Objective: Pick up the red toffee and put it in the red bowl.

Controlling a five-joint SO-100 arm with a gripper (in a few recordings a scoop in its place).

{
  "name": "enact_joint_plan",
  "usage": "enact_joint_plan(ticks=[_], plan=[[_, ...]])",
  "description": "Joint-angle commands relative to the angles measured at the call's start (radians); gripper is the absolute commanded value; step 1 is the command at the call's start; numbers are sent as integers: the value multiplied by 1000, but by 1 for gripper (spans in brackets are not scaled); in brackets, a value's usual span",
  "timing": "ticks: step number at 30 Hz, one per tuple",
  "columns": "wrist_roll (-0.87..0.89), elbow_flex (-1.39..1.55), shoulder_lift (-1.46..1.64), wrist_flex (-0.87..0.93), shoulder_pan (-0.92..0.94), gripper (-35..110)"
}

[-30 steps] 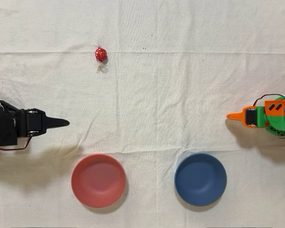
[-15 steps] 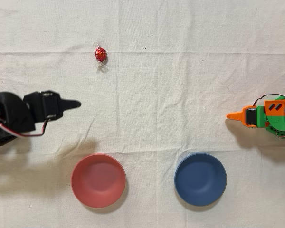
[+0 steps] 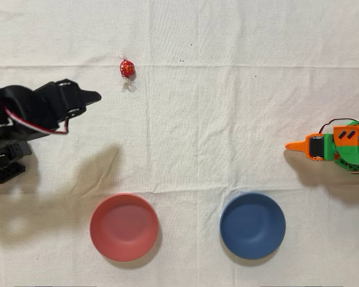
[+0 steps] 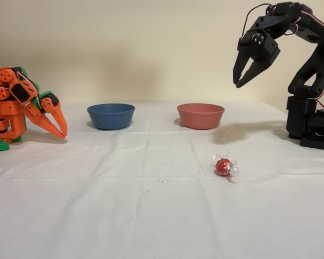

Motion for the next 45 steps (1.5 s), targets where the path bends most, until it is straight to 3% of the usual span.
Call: enact_joint_plan(ticks=[1,5,9,14,22,31,45], plan=[[35,-41,-25,-38,-35,0],[104,-35,-60,-35,-55,0],[15,-57,-130,-28,-77,0],[34,-58,-190,-54,-106,0],[-210,-58,-272,-141,-149,0],[-268,-103,-370,-176,-175,0],[-186,-103,-437,-252,-173,4]])
